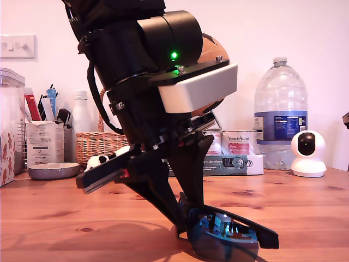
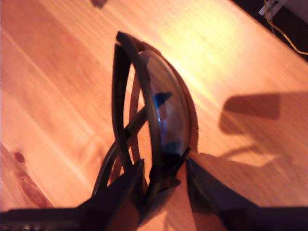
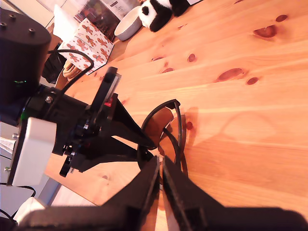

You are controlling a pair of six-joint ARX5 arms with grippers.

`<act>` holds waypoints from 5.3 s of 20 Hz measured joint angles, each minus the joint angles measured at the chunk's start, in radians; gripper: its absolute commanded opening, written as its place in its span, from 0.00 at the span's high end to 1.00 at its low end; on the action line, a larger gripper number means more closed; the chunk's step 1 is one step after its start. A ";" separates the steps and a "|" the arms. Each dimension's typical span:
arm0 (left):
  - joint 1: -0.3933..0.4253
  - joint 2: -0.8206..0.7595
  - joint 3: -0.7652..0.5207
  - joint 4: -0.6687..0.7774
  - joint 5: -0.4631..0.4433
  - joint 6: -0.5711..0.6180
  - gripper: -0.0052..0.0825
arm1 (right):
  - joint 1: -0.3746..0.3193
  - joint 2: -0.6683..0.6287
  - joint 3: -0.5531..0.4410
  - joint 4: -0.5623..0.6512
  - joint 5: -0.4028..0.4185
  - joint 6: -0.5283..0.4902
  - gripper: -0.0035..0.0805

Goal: Pick up the sunglasses and open them, then place them back on the table

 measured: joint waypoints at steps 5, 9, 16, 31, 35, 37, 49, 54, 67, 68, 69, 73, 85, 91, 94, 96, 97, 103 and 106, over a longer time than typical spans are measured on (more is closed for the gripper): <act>0.000 0.000 0.000 0.009 0.000 0.018 0.94 | 0.000 0.000 0.000 0.000 0.000 0.000 0.97; -0.010 0.000 0.000 0.006 -0.009 0.039 0.96 | 0.000 0.000 0.000 0.000 0.000 0.001 0.96; -0.061 -0.004 0.005 -0.027 -0.082 0.108 0.96 | 0.014 0.068 0.000 0.036 -0.020 0.027 0.85; -0.090 -0.212 0.005 -0.151 -0.025 0.241 0.96 | 0.177 0.775 0.390 0.017 -0.018 -0.328 0.79; -0.099 -0.224 0.005 -0.159 -0.014 0.267 0.96 | 0.243 0.912 0.509 -0.024 0.021 -0.396 0.68; -0.099 -0.224 0.005 -0.172 -0.014 0.270 0.96 | 0.255 0.957 0.545 -0.062 0.053 -0.421 0.64; -0.095 -0.224 0.005 -0.171 -0.019 0.367 0.96 | 0.268 1.018 0.603 -0.162 0.050 -0.649 0.64; -0.092 -0.224 0.005 -0.161 -0.019 0.386 0.96 | 0.269 1.018 0.651 -0.187 -0.004 -0.745 0.64; -0.097 -0.273 0.005 -0.125 0.000 0.401 0.96 | 0.274 1.018 0.651 -0.139 0.058 -0.763 0.64; -0.098 -0.278 0.005 -0.125 0.000 0.401 0.96 | 0.274 1.018 0.651 -0.137 0.073 -0.759 0.64; -0.099 -0.279 0.005 -0.125 0.001 0.401 0.96 | 0.275 1.018 0.651 -0.136 0.079 -0.759 0.64; -0.099 -0.279 0.005 -0.125 0.004 0.401 0.96 | 0.281 1.018 0.651 -0.123 0.164 -0.727 0.64; -0.112 -0.286 0.005 -0.136 0.013 0.401 0.96 | 0.280 1.018 0.651 -0.129 0.445 -0.731 0.64; -0.112 -0.291 0.005 -0.154 0.007 0.401 0.96 | 0.280 1.018 0.651 -0.142 0.588 -0.758 0.64; -0.111 -0.291 0.005 -0.166 0.007 0.401 0.96 | 0.280 1.018 0.651 -0.153 0.621 -0.759 0.64; -0.097 -0.291 0.005 -0.173 -0.003 0.401 0.96 | 0.280 1.018 0.651 -0.176 0.626 -0.760 0.64; -0.090 -0.291 0.005 -0.176 -0.010 0.402 0.96 | 0.280 1.018 0.651 -0.185 0.627 -0.760 0.64; -0.021 -0.291 0.005 -0.201 -0.038 0.404 0.96 | 0.280 1.018 0.651 -0.231 0.659 -0.760 0.64; 0.003 -0.291 0.005 -0.201 -0.045 0.404 0.96 | 0.280 1.018 0.651 -0.268 0.654 -0.744 0.64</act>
